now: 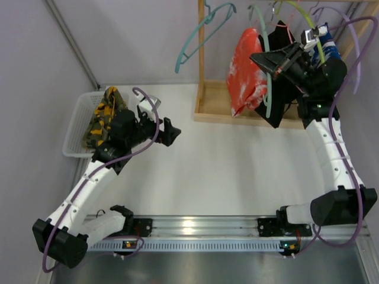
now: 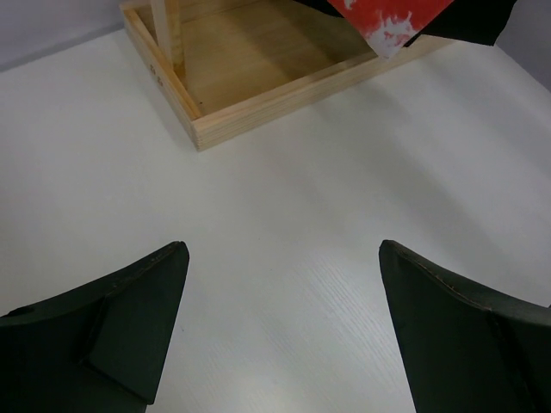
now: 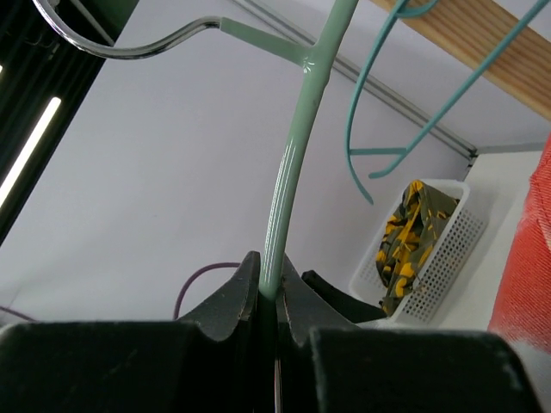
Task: Remove the trousers from the hanger
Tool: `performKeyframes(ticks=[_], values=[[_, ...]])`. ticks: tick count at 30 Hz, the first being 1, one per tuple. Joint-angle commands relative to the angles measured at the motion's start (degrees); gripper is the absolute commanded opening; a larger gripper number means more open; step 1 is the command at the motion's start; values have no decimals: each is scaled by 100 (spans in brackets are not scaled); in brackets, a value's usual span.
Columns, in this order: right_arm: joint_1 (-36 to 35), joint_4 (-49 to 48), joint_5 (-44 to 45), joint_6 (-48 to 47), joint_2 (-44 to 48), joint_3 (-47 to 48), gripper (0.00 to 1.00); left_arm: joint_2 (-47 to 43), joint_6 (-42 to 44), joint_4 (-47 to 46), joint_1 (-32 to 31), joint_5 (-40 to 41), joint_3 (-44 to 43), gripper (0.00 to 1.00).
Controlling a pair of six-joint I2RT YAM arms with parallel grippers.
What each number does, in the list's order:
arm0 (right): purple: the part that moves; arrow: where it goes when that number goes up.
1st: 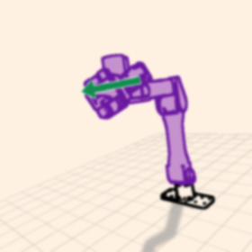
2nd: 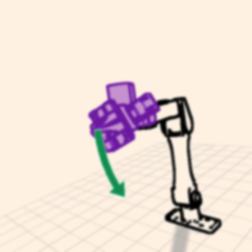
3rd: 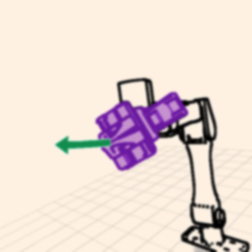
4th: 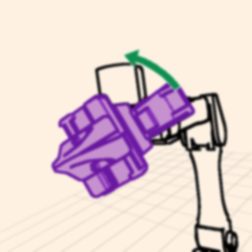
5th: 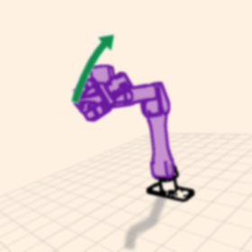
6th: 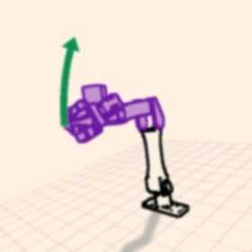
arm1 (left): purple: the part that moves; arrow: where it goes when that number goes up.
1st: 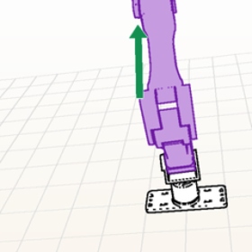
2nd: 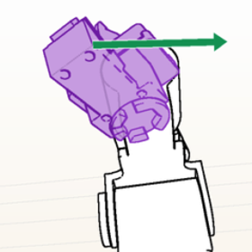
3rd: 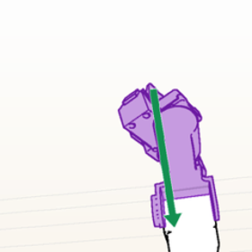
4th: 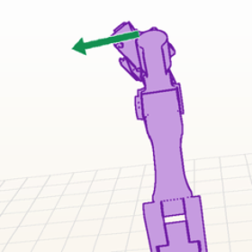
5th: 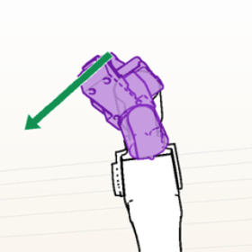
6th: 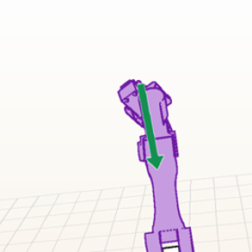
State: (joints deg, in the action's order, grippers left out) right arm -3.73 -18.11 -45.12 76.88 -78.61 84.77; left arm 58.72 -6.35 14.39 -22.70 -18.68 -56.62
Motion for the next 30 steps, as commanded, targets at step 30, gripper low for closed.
performKeyframes(ticks=[30], values=[[-585,1309,2008,-411,1762,-1016,0,2565,2762,-6140,-4507,4497,696,99]])
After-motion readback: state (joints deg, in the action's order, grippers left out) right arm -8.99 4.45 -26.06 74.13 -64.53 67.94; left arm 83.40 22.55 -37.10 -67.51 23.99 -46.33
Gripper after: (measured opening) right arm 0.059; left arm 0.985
